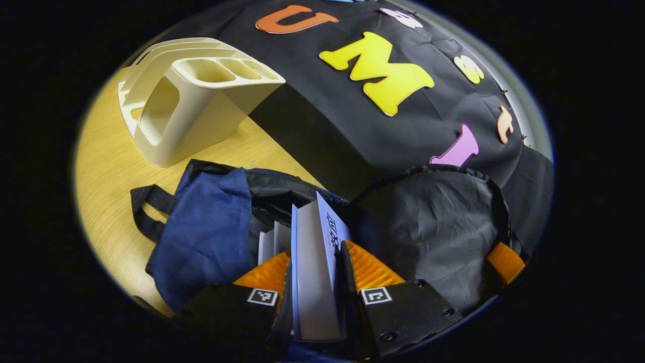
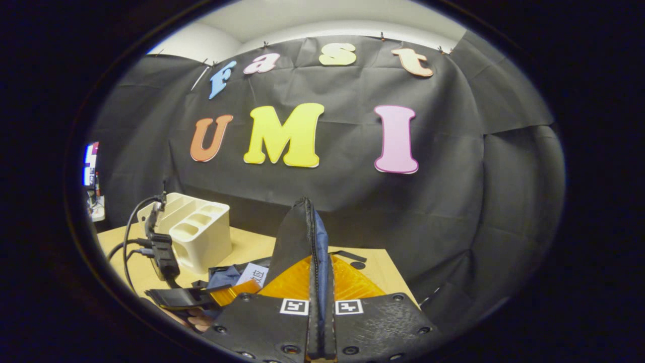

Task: Open the schoolbag, grab two books from the bookshelf and put them into the schoolbag.

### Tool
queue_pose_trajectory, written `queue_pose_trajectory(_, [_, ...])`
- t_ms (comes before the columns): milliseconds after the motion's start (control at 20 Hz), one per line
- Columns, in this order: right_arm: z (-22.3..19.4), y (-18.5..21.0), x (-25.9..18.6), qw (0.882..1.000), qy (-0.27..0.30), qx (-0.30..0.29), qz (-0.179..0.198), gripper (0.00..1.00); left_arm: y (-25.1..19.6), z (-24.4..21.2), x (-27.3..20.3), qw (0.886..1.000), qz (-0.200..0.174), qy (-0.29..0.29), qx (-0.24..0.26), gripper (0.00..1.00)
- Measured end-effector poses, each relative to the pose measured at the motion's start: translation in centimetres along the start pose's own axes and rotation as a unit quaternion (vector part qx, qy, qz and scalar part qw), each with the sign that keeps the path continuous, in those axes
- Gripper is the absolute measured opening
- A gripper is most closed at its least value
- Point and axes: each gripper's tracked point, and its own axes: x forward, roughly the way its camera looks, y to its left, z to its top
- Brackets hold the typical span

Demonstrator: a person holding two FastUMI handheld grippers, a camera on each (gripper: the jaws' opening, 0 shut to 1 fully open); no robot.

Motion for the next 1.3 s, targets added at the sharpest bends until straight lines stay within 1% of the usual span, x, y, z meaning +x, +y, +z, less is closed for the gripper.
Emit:
queue_pose_trajectory(150, [-0.1, -0.3, 0.1, 1.0, 0.002, -0.001, -0.002, 0.06, -0.2, -1.0, 0.8, 1.0, 0.005, 0.004, -0.009, 0.46])
queue_pose_trajectory(250, [-0.3, -0.3, 0.0, 1.0, 0.006, -0.002, -0.004, 0.05, 0.0, -0.9, 0.9, 1.0, 0.011, 0.002, -0.01, 0.47])
queue_pose_trajectory(300, [-0.4, -0.1, -0.1, 1.0, 0.008, -0.002, -0.002, 0.05, 0.5, -1.1, 0.9, 1.0, 0.028, 0.011, -0.007, 0.48])
queue_pose_trajectory(350, [-0.5, -0.1, -0.2, 1.0, 0.011, -0.002, -0.002, 0.05, 0.3, -1.2, 0.8, 0.999, 0.023, 0.026, -0.003, 0.56])
queue_pose_trajectory(400, [-0.7, -0.2, -0.1, 1.0, 0.013, -0.002, -0.004, 0.04, -0.1, -1.4, 0.7, 0.999, 0.02, 0.036, 0.011, 0.61])
queue_pose_trajectory(450, [-0.7, -0.5, -0.2, 1.0, 0.014, -0.003, -0.011, 0.06, -0.1, -1.5, 0.7, 0.998, 0.022, 0.047, 0.032, 0.77])
queue_pose_trajectory(500, [-0.8, -0.6, -0.3, 1.0, 0.014, -0.002, -0.015, 0.05, 0.0, -1.3, 0.6, 0.998, 0.025, 0.047, 0.044, 0.73])
queue_pose_trajectory(700, [-1.7, -0.5, -0.5, 0.999, 0.029, 0.005, -0.021, 0.04, 0.7, -0.9, -0.4, 0.994, 0.037, 0.054, 0.084, 0.81])
queue_pose_trajectory(800, [-2.2, -0.3, -0.6, 0.999, 0.036, 0.002, -0.024, 0.06, 1.8, 0.7, -1.3, 0.99, 0.064, 0.037, 0.116, 0.86])
queue_pose_trajectory(850, [-2.2, -0.3, -0.6, 0.999, 0.037, -0.001, -0.028, 0.07, 1.9, 1.3, -1.7, 0.989, 0.064, 0.031, 0.126, 1.0])
queue_pose_trajectory(900, [-2.5, -0.2, -0.8, 0.999, 0.039, -0.003, -0.031, 0.05, 2.2, 1.5, -1.9, 0.989, 0.064, 0.03, 0.132, 0.99])
queue_pose_trajectory(1000, [-2.7, 0.0, -1.3, 0.998, 0.042, -0.005, -0.035, 0.05, 3.0, 2.3, -2.8, 0.986, 0.074, 0.026, 0.149, 0.99])
queue_pose_trajectory(1150, [-3.2, 0.2, -2.1, 0.998, 0.043, -0.017, -0.05, 0.06, 4.1, 3.8, -4.5, 0.981, 0.083, 0.009, 0.177, 0.99])
queue_pose_trajectory(1200, [-3.0, 0.3, -2.4, 0.997, 0.042, -0.024, -0.057, 0.1, 4.4, 4.1, -5.1, 0.98, 0.084, 0.006, 0.181, 0.99])
queue_pose_trajectory(1300, [-3.3, 0.7, -3.1, 0.997, 0.041, -0.035, -0.064, 0.11, 5.2, 4.9, -6.5, 0.977, 0.089, 0.001, 0.194, 0.99])
